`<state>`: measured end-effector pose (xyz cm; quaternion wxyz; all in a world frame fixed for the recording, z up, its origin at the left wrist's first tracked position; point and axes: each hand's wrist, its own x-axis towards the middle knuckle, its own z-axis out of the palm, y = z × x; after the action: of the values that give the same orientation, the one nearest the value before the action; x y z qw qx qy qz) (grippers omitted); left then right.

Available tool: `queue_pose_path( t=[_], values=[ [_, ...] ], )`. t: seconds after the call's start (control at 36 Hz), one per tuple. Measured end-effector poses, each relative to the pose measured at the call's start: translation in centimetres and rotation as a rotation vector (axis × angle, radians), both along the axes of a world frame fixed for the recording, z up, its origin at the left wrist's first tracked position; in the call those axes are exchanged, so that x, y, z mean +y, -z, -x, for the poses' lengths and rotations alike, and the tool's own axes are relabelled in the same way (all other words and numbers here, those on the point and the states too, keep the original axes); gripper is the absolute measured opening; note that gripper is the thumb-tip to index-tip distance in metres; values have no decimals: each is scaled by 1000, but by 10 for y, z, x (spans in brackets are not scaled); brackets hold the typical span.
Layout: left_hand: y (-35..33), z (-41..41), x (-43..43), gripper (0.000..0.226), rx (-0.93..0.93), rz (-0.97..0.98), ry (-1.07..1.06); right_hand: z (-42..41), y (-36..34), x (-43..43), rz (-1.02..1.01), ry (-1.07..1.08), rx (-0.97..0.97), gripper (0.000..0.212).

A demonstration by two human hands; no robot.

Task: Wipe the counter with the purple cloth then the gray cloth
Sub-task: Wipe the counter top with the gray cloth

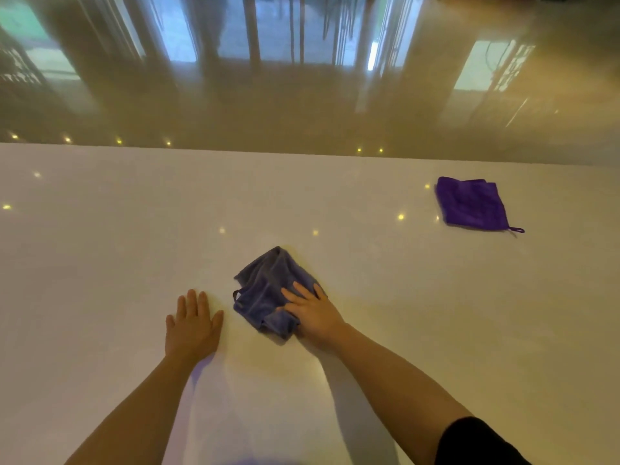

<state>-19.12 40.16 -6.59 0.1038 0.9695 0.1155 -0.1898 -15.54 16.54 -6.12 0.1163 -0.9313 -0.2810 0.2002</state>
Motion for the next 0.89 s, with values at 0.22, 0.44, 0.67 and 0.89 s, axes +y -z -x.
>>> queue_pose_path(
  t=[0.22, 0.44, 0.67, 0.89],
  values=[
    [-4, -4, -14, 62, -4, -8, -96, 7, 2, -70, 32, 47, -121, 47],
    [1, 12, -37, 63, -23, -31, -72, 20, -1, -145, 16, 224, -127, 51],
    [7, 21, -46, 62, -16, -45, -17, 35, -7, -208, 138, 458, -31, 56],
    [7, 31, -40, 60, -20, -49, 28, 50, -11, -253, 311, 606, -40, 45]
  ],
)
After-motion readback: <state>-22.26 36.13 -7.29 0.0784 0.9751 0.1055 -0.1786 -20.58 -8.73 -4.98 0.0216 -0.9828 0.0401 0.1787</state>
